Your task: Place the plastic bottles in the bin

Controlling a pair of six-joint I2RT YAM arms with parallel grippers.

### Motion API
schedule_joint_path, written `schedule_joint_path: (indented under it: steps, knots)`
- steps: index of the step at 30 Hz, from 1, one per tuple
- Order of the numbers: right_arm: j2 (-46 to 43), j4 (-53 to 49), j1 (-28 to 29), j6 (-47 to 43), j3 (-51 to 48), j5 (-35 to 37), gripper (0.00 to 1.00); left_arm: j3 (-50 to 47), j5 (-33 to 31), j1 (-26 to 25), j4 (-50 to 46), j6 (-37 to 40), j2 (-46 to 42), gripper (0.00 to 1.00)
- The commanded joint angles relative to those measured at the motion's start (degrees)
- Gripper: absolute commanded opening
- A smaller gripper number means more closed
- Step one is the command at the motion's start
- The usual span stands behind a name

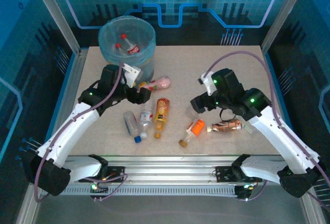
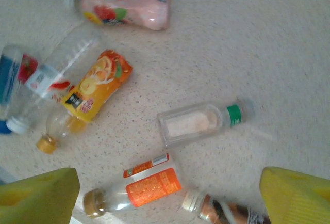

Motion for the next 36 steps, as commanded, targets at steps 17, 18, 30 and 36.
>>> schedule_joint_path:
  steps: [17, 18, 30, 36]
  knots:
    - [32.7, 8.4, 8.5, -72.5, 7.9, -12.3, 0.99, -11.1, -12.4, 0.3, -1.5, -7.4, -11.8, 0.90]
    - [34.4, 9.1, 8.0, -73.9, 8.5, -12.2, 0.99, -11.7, -12.7, 0.4, -1.5, -7.4, -12.3, 0.91]
    - [50.8, 12.7, 7.9, -79.3, 15.5, -15.5, 0.94, -14.2, -11.3, 4.8, 1.2, -8.9, -10.6, 0.92]
    - [55.8, 9.2, 7.1, -81.2, 18.6, -15.7, 0.89, -12.6, -10.1, 6.0, 0.9, -9.3, -9.0, 0.91]
